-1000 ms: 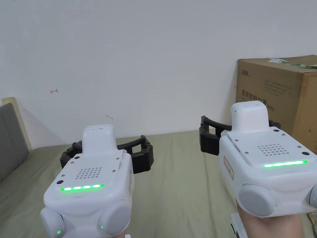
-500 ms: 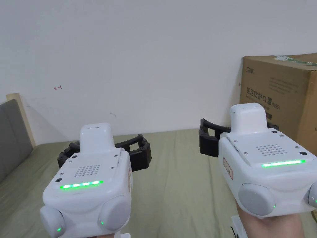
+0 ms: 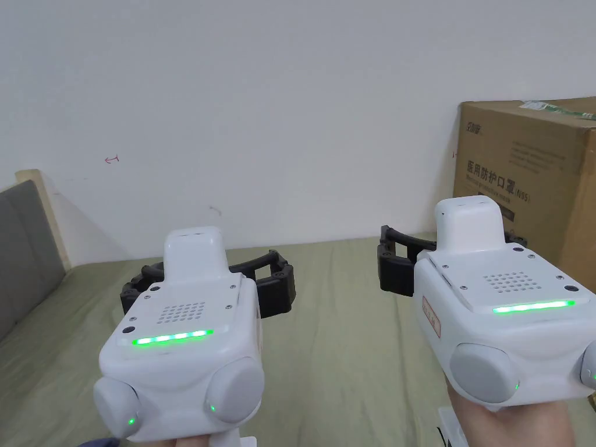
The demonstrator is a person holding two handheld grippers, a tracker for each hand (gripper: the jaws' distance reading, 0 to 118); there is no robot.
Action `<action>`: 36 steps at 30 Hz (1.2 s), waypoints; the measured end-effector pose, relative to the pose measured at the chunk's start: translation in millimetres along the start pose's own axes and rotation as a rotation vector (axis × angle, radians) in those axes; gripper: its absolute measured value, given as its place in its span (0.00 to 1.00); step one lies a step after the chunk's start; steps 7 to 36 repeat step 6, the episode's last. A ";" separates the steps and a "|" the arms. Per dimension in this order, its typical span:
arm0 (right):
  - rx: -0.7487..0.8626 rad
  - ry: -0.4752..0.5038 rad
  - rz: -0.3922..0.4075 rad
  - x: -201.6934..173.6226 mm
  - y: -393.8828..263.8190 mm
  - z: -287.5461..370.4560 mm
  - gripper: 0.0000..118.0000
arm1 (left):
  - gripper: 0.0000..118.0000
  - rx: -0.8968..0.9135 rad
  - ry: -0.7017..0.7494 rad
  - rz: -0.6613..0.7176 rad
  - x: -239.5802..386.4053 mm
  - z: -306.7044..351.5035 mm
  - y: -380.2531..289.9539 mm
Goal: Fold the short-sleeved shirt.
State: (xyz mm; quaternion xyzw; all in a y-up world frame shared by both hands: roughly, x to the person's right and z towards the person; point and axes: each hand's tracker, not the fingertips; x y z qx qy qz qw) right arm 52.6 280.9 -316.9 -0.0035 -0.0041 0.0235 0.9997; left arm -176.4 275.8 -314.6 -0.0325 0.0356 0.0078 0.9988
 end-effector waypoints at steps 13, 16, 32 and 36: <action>-0.010 0.002 -0.010 1.2 -1.5 0.1 0.73 | 0.99 0.006 0.044 0.002 2.9 3.5 -0.8; -0.010 0.002 -0.010 1.2 -1.5 0.1 0.73 | 0.99 0.006 0.044 0.002 2.9 3.5 -0.8; -0.010 0.002 -0.010 1.2 -1.5 0.1 0.73 | 0.99 0.006 0.044 0.002 2.9 3.5 -0.8; -0.010 0.002 -0.010 1.2 -1.5 0.1 0.73 | 0.99 0.006 0.044 0.002 2.9 3.5 -0.8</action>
